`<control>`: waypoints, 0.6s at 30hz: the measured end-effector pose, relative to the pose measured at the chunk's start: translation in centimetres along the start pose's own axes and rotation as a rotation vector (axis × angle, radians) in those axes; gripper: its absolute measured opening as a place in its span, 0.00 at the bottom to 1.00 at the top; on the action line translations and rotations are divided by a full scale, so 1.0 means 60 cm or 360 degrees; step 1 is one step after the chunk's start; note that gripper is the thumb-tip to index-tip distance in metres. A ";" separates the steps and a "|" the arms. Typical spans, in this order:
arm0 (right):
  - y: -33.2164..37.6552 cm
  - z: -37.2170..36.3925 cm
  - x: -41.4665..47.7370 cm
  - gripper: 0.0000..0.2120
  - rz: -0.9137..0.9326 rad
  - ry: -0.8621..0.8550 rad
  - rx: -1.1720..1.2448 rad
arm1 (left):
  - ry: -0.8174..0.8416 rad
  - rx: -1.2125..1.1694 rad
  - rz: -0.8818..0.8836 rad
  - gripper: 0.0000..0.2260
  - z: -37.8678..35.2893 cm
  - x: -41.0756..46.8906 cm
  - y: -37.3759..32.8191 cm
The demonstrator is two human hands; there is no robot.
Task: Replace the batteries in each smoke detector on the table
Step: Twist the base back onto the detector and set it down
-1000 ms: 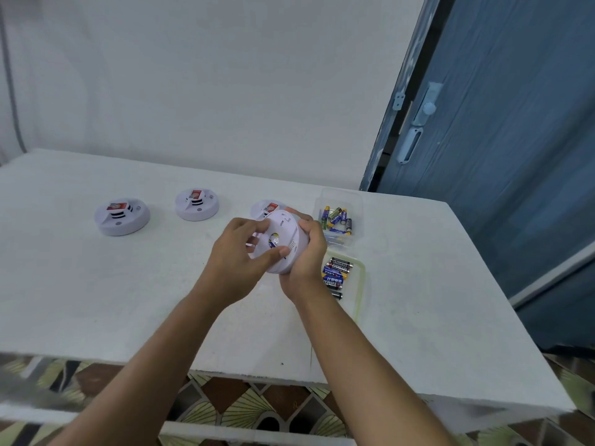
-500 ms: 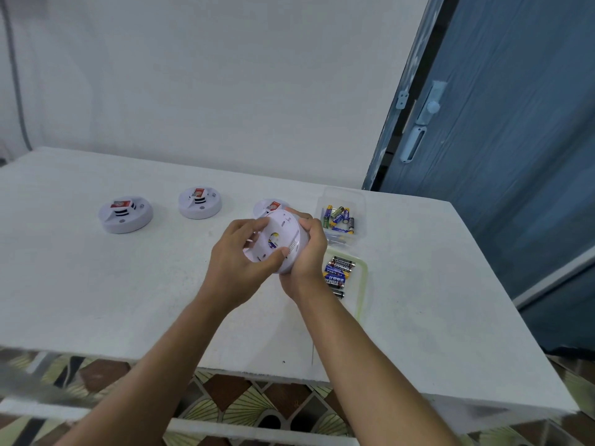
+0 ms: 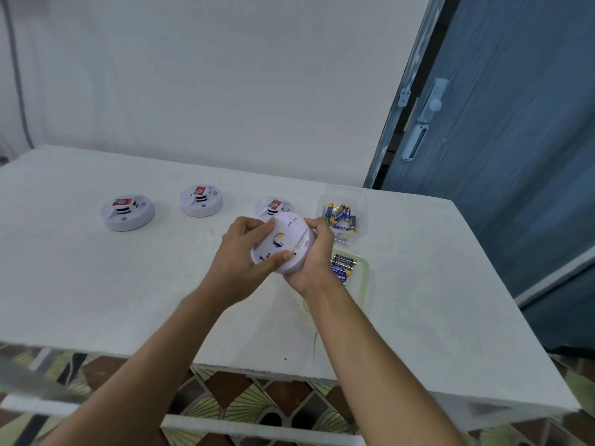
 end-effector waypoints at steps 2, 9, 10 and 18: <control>-0.001 0.005 0.002 0.19 -0.0078 -0.0008 0.0083 | 0.0041 -0.0002 -0.0018 0.21 0.005 0.004 0.002; 0.001 0.008 0.004 0.24 -0.0281 0.0013 0.0267 | 0.0007 -0.0176 -0.0050 0.11 0.024 0.006 0.004; 0.002 0.008 0.003 0.24 -0.0294 0.0018 0.0289 | -0.0007 -0.0146 -0.0077 0.10 0.026 0.006 0.002; 0.006 0.006 0.003 0.25 -0.0269 0.0030 0.0220 | 0.0027 -0.0132 0.0133 0.09 0.025 0.008 0.003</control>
Point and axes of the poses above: each hand's wrist, its own x-axis towards the middle knuckle, its own z-axis out of the back of the hand, y = z × x, the point moved 5 cm from there along x, towards the middle knuckle, and after that the axes turned 7 degrees about z, right-handed, at the moved point
